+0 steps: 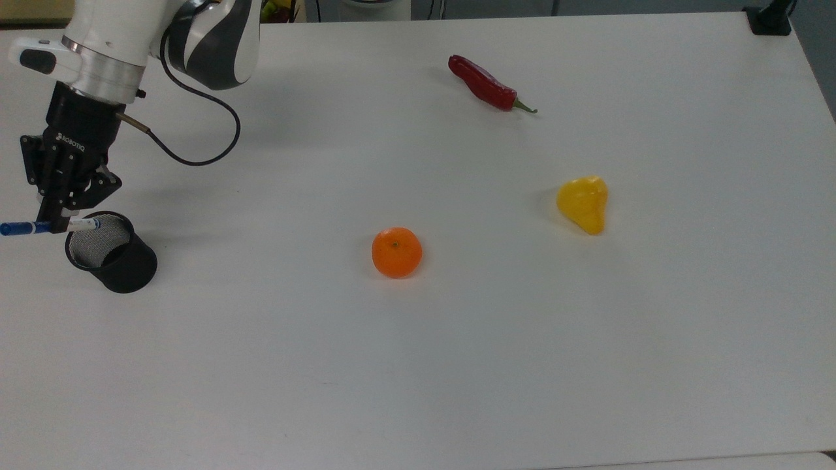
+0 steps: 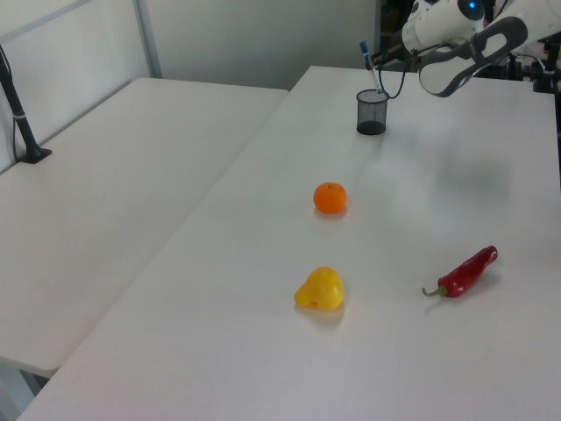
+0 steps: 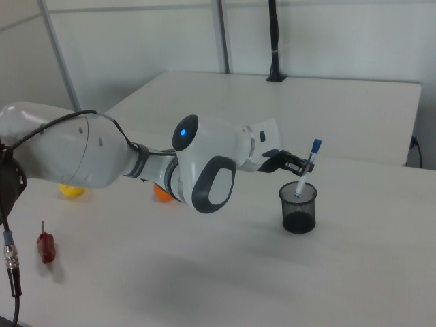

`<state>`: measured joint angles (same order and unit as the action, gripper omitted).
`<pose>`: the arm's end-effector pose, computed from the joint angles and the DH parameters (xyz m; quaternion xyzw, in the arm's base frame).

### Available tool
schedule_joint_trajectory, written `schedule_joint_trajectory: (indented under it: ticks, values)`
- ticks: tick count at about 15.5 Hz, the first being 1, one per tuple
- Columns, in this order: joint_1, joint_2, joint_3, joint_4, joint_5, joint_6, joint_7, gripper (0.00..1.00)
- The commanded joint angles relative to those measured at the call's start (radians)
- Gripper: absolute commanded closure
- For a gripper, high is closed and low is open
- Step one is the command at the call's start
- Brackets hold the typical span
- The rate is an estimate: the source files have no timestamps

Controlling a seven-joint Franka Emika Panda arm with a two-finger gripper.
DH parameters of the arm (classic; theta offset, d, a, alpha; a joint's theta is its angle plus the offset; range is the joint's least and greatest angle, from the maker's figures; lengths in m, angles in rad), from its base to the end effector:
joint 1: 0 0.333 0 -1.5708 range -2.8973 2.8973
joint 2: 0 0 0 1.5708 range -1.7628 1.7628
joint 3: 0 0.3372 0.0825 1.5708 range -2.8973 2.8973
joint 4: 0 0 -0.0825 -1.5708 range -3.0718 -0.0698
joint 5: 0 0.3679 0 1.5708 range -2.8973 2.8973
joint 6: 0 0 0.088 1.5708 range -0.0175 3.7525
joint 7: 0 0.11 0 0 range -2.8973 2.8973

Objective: Place marker
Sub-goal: 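Carry the marker over to the black mesh pen cup, then lower the marker into the cup and open the gripper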

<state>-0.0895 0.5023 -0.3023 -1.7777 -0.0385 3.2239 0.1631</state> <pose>0.6683 -0.2296 0.4307 0.8667 -0.1776 0.4516 0.1152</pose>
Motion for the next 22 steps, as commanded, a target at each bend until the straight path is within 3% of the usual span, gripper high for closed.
schedule_joint_trajectory:
  ticks: [1,4,5,7,8,10,20,22]
  values:
    - [0.005,-0.001,-0.001,-0.028,-0.001,0.019,0.006,1.0]
    - [0.007,0.001,0.0,-0.04,-0.006,0.019,0.003,0.97]
    - [0.007,0.001,0.0,-0.042,-0.006,0.019,0.003,0.85]
    - [0.007,0.001,0.0,-0.043,-0.008,0.019,0.003,0.46]
    - [0.007,0.001,0.0,-0.043,-0.008,0.017,0.003,0.36]
    - [0.007,-0.001,0.0,-0.042,-0.008,0.008,0.009,0.03]
    - [0.005,-0.024,0.0,-0.042,-0.003,-0.006,0.012,0.0]
    - [0.004,-0.065,0.0,-0.039,-0.003,-0.108,0.012,0.0]
